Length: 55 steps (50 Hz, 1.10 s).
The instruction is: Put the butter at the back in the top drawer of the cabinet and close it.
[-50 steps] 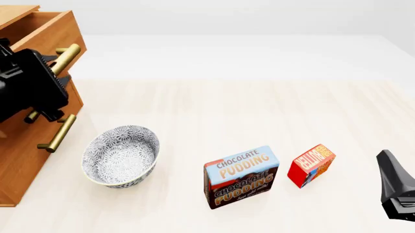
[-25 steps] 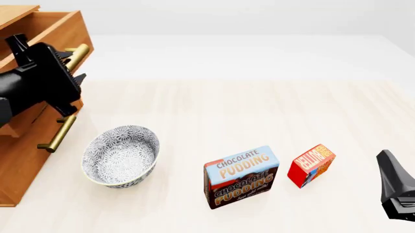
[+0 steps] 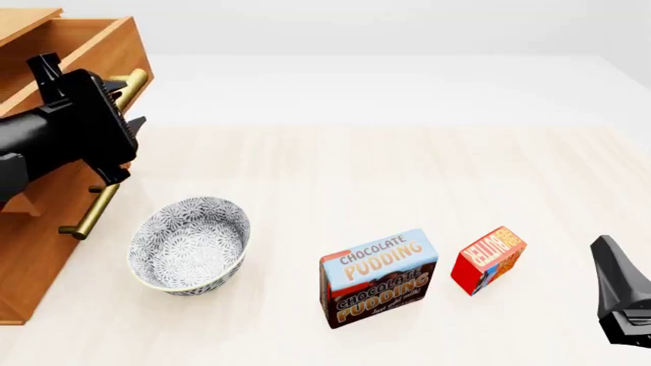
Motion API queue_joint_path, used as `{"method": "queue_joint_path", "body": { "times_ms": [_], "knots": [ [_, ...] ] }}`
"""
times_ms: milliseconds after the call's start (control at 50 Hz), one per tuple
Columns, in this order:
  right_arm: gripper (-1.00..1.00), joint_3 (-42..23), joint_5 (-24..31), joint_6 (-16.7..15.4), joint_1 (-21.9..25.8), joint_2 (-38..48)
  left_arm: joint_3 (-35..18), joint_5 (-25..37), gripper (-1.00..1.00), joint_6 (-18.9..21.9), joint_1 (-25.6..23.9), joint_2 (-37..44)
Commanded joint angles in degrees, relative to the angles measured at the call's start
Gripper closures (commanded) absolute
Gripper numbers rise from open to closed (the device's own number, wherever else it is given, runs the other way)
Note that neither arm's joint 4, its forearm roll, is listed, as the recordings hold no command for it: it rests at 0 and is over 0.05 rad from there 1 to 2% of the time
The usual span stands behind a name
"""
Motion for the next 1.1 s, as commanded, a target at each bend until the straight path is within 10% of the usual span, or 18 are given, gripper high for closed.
{"method": "queue_joint_path", "body": {
  "times_ms": [20, 1100],
  "knots": [
    [-1.00, 0.0, 0.0, 0.0, 0.0, 0.0, -0.9, 1.0, 1.00, -0.8, -1.4, 8.0],
    [-1.00, 0.0, 0.0, 0.0, 0.0, 0.0, -5.3, 2.6, 1.00, -3.6, -5.9, 11.5]
  ]
}}
